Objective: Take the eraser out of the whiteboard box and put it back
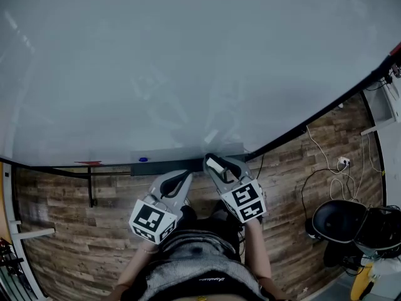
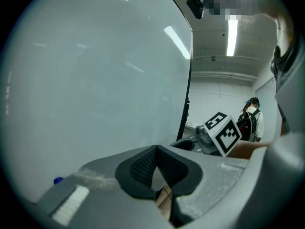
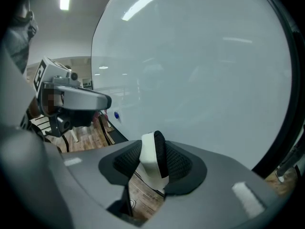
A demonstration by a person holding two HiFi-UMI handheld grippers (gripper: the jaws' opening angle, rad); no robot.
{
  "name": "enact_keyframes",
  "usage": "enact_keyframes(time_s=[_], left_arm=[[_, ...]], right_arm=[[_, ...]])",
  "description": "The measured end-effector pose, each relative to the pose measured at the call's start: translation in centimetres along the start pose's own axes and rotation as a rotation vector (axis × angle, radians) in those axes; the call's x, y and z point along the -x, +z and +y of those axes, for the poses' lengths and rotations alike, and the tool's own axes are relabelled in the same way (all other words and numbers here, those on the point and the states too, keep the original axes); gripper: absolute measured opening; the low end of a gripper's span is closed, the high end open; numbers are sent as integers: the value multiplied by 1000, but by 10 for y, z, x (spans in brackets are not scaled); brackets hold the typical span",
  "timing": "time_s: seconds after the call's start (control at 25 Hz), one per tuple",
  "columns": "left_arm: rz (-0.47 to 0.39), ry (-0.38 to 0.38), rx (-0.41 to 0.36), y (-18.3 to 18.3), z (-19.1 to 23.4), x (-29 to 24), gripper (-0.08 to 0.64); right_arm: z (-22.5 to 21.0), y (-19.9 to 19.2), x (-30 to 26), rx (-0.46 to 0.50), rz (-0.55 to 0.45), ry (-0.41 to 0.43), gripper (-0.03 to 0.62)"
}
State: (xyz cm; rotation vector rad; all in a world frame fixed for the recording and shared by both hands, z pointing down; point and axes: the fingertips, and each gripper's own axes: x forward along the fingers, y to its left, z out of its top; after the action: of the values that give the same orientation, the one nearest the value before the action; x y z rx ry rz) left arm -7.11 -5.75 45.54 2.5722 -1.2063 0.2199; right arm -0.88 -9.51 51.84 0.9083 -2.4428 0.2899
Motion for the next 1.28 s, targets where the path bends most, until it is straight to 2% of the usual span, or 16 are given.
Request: enact_keyframes(time_s=[0.28,0.68,1.28], left_arm=[[1,-6,-2,2,-2,-4,2],[0,-16,-1,2,0,-6,1],[4,-29,-3,5,-1,-12,0]], right_arm=[[-4,-9,-6,-12,5,-2,156],[-8,-9,-6,-67,-47,-6,156],[-11,-7,-6,-73,-47,-1,156]])
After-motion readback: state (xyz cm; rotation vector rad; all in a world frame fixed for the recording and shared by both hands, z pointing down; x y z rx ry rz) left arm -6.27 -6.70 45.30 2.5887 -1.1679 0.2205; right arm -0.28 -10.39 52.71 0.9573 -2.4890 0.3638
